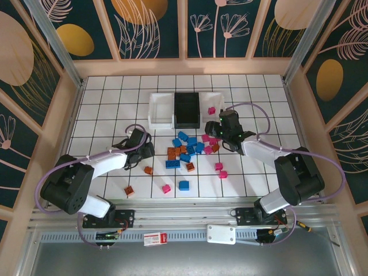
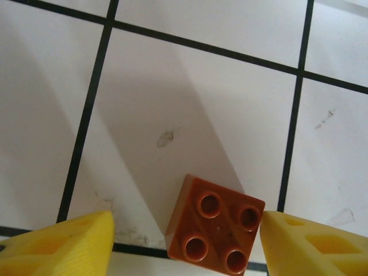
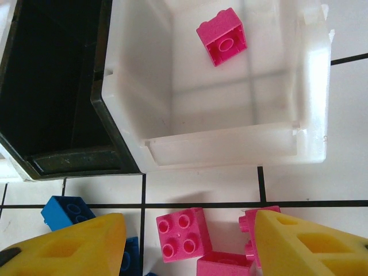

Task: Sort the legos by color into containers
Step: Pick up the lego from the center of the table, then place the lego in the container.

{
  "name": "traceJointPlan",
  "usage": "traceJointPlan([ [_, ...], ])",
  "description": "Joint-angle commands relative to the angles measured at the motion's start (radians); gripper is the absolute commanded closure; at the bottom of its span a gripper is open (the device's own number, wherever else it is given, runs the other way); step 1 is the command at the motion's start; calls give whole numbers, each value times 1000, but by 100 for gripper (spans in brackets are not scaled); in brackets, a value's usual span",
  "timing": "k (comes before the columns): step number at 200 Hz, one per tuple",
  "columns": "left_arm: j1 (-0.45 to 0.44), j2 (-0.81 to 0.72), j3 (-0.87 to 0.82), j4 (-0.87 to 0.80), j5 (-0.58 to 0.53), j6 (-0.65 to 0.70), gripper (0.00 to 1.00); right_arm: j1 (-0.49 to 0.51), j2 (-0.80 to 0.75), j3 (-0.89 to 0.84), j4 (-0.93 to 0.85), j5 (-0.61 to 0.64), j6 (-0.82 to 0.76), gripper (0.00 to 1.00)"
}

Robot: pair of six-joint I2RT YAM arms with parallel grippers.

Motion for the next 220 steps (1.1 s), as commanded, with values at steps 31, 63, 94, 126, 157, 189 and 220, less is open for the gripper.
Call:
traceJointPlan([
  [31, -15, 85, 25, 33, -26, 33, 44, -10, -40, -20, 33, 22, 3, 39],
  [63, -15, 92, 29, 44, -30, 38, 59, -13, -50, -27, 34, 18, 5, 39],
  [94, -15, 79, 49, 35, -7, 44, 77, -13, -61, -45, 36, 18, 7, 39],
  [126, -15, 3, 110, -6, 39, 46, 83, -13, -86, -74, 39, 14, 11, 39],
  [157, -15, -27, 246, -43, 70, 63, 82, -12, -109, -100, 50, -1, 24, 39],
  [189, -13, 109, 448, -72, 28, 100, 81, -11, -126, -114, 40, -5, 28, 38],
  [220, 10, 319, 657, -121, 0, 135, 81, -9, -152, -119, 9, -23, 16, 39],
])
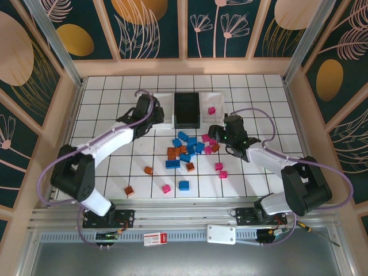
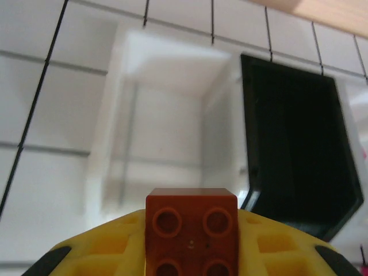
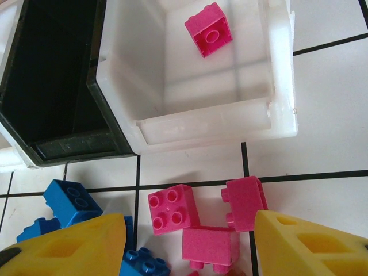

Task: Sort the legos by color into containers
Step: Place the lego in the container, then pick up the lego from the bottom-center of the table.

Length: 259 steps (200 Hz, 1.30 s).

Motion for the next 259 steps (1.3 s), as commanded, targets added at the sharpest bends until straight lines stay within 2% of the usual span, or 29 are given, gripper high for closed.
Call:
traceJointPlan([
  [1, 20, 155, 123, -79, -20, 46, 81, -2, -44, -16, -15, -19, 4, 39],
  [19, 32, 241, 223, -93, -18, 47, 79, 2, -71, -29, -28, -20, -2, 38],
  [50, 56, 343, 342, -120, -6, 43, 73, 31, -130, -69, -34, -150, -35, 37],
  [82, 66, 377, 411, -138, 14, 46, 47, 149, -175, -89, -106, -125, -67, 33],
  [109, 67, 323, 411, -132, 72, 41, 37, 242, -203, -95, -149, -112, -59, 32],
  [130, 63, 217, 336, -84, 134, 25, 30, 340, -199, -88, -182, -100, -45, 30],
  [136, 59, 181, 305, -69, 147, 21, 30, 372, -192, -86, -191, -92, -38, 24],
  [165, 35, -9, 120, 0, 188, 1, 24, 531, -136, -69, -242, -31, -11, 20],
  [172, 33, -50, 68, 16, 199, -12, 17, 566, -118, -64, -251, -29, -14, 20],
  [183, 33, -119, -16, 48, 217, -30, 14, 615, -88, -51, -265, -11, -24, 20],
  [192, 33, -171, -81, 72, 229, -46, 5, 646, -64, -39, -271, -11, -33, 20],
  [206, 32, -241, -159, 89, 242, -59, 1, 686, -27, -16, -282, -18, -40, 20],
  [224, 31, -313, -232, 80, 234, -60, 1, 723, 15, 7, -293, 10, -27, 19],
  [259, 31, -422, -321, 79, 195, -75, 1, 735, 79, 23, -256, 25, -6, 19],
])
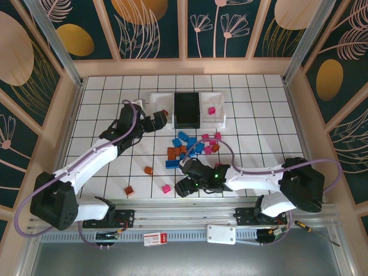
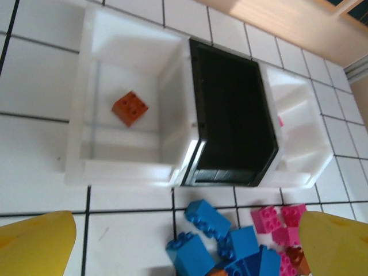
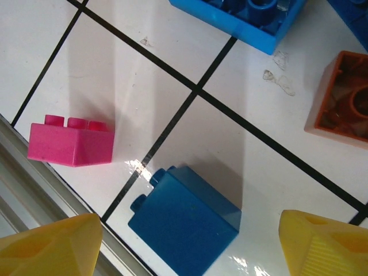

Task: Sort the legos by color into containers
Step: Pick up the lego from the bottom-center of the table.

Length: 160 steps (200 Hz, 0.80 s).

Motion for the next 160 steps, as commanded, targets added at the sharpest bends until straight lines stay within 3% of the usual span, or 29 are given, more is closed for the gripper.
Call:
traceJointPlan([
  [1, 1, -72, -45, 28, -16, -28, 1, 7, 41, 30, 9, 45, 24, 19],
  [56, 1, -83, -66, -7, -30, -15, 1, 17, 116, 48, 11, 42, 23, 28],
  [119, 2, -95, -71, -9, -36, -38, 1, 9, 65, 36, 51, 26, 3, 63],
  [160, 2, -111, -71, -27, -53, -50, 1, -62, -42, 55, 34, 28, -33, 69],
])
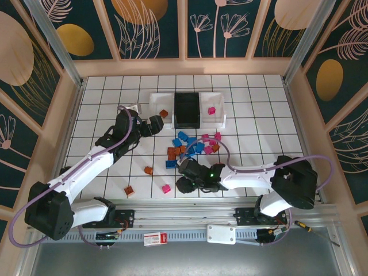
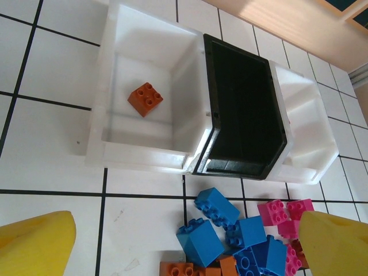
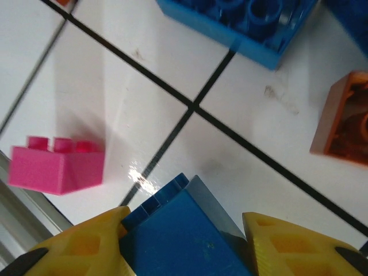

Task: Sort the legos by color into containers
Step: Pick up the lego from the bottom-center of the table, then place the lego in the container.

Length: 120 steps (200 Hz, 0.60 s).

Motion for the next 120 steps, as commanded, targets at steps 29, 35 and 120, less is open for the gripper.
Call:
traceJointPlan([
  [29, 2, -55, -17, -30, -28, -36, 1, -221, -129, 137, 13, 10, -114, 70],
  [35, 3, -61, -22, -30, -28, -36, 1, -263, -117, 172, 18, 16, -128, 70],
  [120, 2, -209, -146, -70, -71, -50, 1, -574, 437, 743, 4, 54, -177, 69],
])
